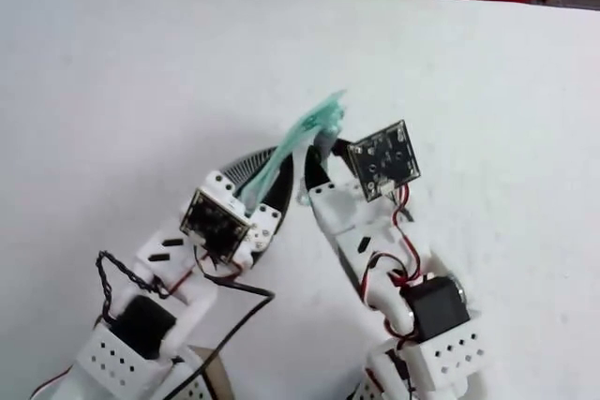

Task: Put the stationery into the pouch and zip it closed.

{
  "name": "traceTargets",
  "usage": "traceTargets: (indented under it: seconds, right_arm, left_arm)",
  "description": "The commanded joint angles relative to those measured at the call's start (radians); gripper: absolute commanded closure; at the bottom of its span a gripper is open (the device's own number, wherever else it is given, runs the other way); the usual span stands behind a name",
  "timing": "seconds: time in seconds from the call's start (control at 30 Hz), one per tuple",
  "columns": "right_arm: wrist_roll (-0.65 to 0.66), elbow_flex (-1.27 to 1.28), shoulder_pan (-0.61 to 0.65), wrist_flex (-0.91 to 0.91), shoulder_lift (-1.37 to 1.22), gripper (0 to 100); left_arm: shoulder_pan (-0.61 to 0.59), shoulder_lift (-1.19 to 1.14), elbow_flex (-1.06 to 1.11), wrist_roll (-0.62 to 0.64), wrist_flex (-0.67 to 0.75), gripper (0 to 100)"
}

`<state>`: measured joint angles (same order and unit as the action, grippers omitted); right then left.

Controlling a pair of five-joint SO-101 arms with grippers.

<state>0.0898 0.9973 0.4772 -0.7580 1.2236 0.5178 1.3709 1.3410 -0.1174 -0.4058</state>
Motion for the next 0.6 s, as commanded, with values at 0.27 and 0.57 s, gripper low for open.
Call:
traceTargets:
  seconds: [0.27, 0.57]
  right_arm:
    - [-0.137, 0.104, -0.165, 0.153, 0.012, 97.9]
    - [-0.15, 0.118, -0.197, 0.177, 0.004, 97.9]
  left_arm:
    - [-0.059, -0.019, 0.055, 0.144, -0.005, 78]
    - [-0.076, -0.019, 0.075, 0.143, -0.026, 78]
